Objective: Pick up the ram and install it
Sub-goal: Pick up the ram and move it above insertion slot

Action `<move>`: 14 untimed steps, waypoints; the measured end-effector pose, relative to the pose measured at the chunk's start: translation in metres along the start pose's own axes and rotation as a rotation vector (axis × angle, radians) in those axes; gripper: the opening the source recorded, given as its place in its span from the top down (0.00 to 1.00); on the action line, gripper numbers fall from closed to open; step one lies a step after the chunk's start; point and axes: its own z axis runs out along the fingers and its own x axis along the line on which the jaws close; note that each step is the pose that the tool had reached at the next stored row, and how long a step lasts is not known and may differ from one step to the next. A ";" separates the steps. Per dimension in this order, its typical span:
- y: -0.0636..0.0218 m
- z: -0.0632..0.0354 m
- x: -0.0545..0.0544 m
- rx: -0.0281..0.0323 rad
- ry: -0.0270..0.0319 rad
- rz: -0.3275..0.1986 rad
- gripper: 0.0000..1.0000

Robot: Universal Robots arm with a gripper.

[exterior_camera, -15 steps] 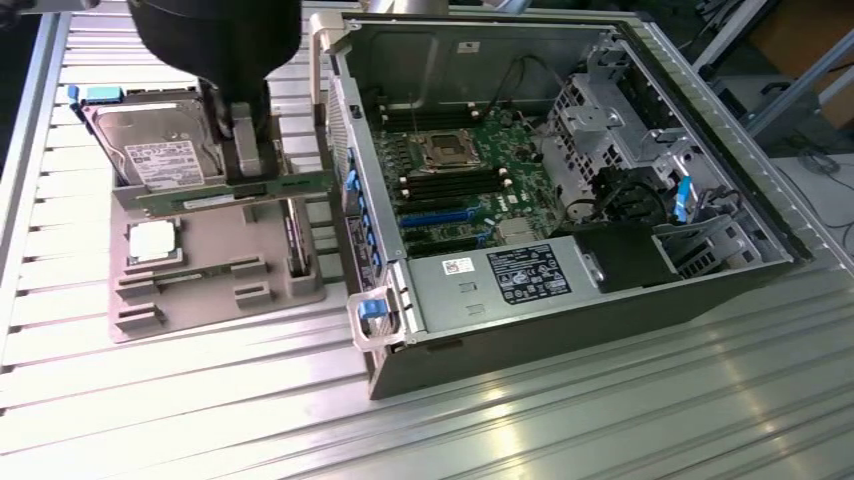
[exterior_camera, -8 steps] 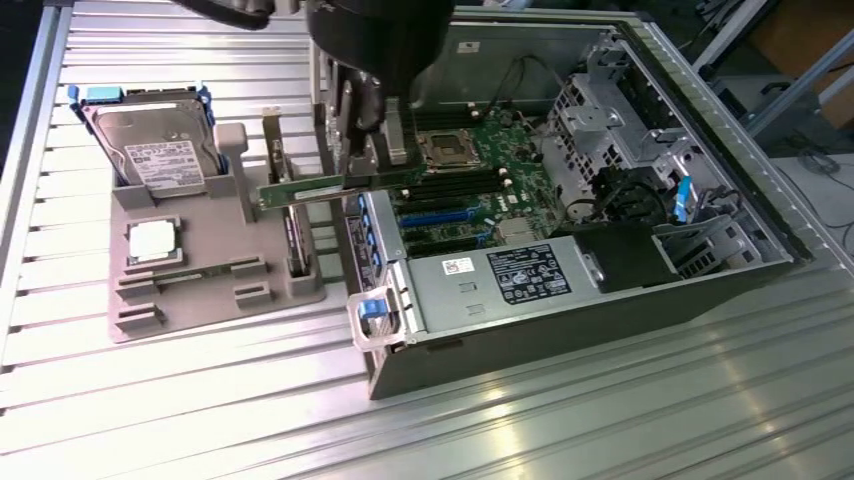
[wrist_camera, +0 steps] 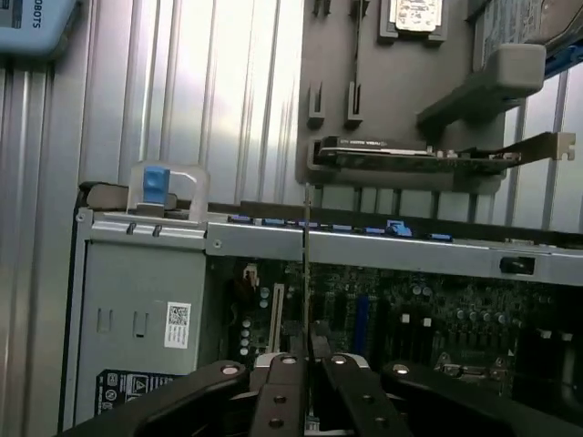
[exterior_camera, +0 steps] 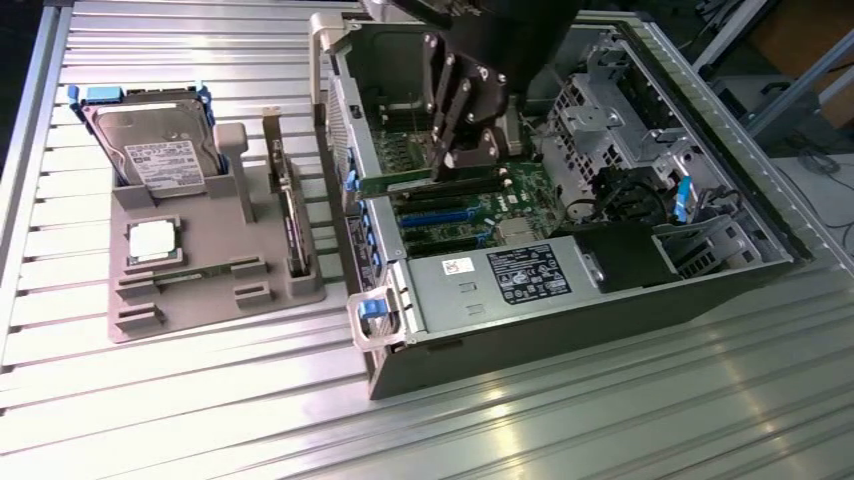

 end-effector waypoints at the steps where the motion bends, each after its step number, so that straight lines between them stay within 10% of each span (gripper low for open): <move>1: -0.0084 -0.0003 0.001 0.0000 0.0004 0.000 0.87; 14: -0.1115 -0.0048 0.004 -0.0017 0.0048 0.000 0.87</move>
